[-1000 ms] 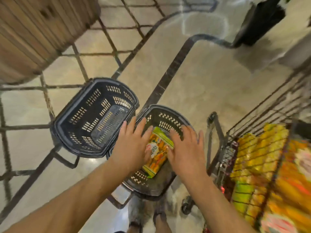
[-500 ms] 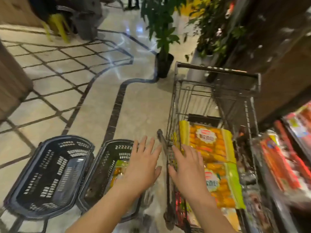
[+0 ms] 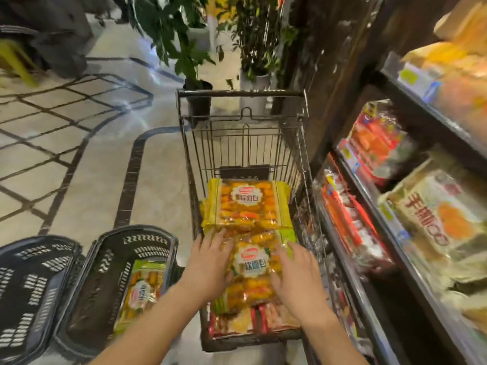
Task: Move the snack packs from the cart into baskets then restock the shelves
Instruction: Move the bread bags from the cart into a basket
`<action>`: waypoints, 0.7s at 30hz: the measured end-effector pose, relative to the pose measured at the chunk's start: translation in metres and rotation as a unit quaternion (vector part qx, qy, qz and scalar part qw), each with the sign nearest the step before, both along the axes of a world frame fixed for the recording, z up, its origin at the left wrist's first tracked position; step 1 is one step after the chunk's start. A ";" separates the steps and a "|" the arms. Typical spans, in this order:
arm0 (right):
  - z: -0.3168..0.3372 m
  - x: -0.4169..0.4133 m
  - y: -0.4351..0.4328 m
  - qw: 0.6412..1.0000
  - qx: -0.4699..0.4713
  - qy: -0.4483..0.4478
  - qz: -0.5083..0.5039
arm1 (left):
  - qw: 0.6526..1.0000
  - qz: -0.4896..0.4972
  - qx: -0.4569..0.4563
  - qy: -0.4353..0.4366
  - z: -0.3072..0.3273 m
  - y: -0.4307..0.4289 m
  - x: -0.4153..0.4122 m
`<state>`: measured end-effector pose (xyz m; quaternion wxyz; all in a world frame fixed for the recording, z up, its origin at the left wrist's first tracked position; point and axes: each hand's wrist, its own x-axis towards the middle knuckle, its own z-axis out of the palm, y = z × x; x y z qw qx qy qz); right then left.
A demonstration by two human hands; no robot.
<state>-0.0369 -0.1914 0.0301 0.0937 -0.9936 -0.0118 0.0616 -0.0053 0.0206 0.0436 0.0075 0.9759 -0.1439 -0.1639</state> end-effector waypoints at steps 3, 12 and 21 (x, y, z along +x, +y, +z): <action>-0.013 0.013 -0.046 0.998 0.004 0.056 0.019 | 0.998 0.040 0.018 0.046 -0.017 -0.043 0.001; -0.035 0.055 -0.091 0.987 0.041 0.136 0.075 | 0.987 0.123 0.035 0.102 -0.036 -0.072 -0.004; -0.071 0.079 -0.101 0.973 0.057 0.217 0.059 | 0.950 0.243 -0.071 0.181 -0.086 -0.057 0.009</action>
